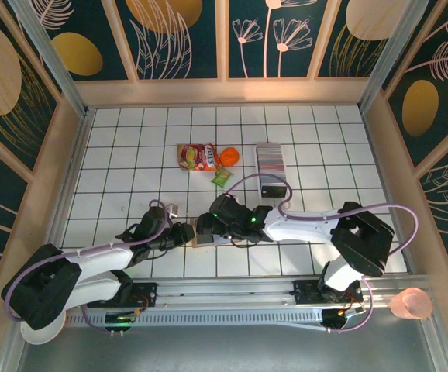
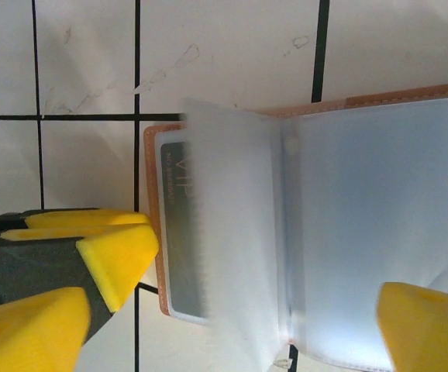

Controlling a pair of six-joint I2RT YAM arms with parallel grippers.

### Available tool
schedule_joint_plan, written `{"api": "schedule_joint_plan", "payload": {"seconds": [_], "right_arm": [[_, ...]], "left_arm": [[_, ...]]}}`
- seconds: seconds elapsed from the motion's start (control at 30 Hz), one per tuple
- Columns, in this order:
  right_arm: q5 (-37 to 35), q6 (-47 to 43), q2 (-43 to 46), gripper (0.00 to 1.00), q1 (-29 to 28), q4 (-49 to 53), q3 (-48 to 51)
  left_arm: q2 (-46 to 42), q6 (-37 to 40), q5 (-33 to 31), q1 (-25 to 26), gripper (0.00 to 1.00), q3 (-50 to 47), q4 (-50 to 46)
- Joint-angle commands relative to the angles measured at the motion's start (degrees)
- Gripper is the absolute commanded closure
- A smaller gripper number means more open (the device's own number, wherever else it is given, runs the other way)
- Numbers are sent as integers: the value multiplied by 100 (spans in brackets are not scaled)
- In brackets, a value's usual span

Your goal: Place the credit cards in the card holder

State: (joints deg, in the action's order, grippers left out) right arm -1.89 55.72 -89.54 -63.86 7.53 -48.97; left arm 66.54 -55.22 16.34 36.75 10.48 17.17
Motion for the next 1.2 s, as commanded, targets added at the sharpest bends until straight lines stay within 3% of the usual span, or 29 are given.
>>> {"api": "schedule_joint_plan", "payload": {"seconds": [0.0, 0.4, 0.67, 0.93, 1.17], "right_arm": [[-173, -102, 213, 1, -39, -110, 111], [66, -317, -64, 10, -169, -782, -137], [773, -223, -527, 11, -230, -1919, -25], [1129, -98, -957, 19, -194, -2540, -29], [530, -1201, 73, 21, 104, -1476, -224]], "left_arm": [[126, -94, 115, 48, 75, -93, -28], [2, -128, -43, 46, 76, -138, -189], [-791, -292, -907, 50, 81, 2, -1021], [-2042, -773, -1797, 45, 87, -164, -1968], [-2024, -696, -1183, 46, 87, 24, -1642]]}}
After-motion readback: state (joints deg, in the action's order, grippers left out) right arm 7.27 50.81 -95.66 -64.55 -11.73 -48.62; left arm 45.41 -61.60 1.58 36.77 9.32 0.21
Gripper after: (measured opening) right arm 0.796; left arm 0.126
